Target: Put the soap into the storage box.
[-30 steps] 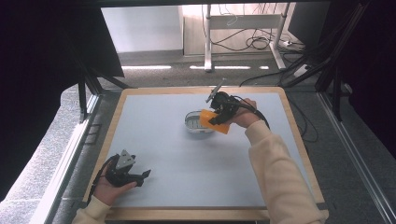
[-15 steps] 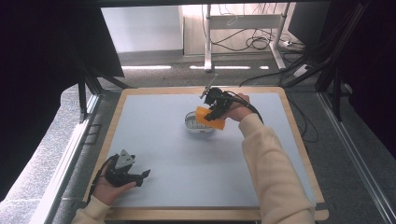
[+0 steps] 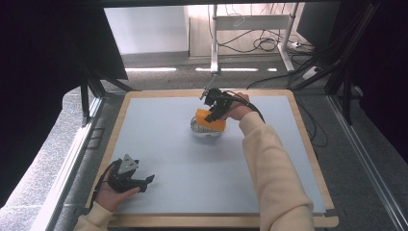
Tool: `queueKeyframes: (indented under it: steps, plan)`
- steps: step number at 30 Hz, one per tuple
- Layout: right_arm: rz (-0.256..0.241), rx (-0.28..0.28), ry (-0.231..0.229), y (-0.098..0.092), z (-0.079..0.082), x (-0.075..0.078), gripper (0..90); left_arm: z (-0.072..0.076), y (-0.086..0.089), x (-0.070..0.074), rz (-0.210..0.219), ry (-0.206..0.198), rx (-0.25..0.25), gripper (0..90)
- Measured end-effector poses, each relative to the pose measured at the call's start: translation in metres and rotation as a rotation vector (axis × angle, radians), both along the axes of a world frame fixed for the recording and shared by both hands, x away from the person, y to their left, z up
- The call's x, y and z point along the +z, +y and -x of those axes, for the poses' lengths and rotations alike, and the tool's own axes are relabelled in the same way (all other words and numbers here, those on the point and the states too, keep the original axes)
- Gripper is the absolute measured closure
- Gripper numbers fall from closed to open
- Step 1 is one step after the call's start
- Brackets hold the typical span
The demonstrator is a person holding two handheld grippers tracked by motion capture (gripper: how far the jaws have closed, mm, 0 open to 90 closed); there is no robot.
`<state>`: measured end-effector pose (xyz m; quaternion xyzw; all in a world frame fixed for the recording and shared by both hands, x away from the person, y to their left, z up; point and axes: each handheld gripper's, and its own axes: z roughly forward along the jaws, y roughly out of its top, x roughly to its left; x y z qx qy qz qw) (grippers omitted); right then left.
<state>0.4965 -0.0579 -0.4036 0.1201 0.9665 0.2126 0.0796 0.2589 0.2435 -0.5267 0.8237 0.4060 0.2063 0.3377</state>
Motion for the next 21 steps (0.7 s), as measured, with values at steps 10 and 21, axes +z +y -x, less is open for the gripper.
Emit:
queueKeyframes:
  steps: [10,21]
  plan:
    - [0.014,0.050,0.014,0.010,-0.014,-0.003,62.0,0.000,0.000,0.000,0.001,0.001,0.001,17.9]
    - [0.019,0.094,0.029,0.013,-0.024,-0.016,62.0,-0.001,0.001,-0.002,0.004,0.009,0.005,17.9]
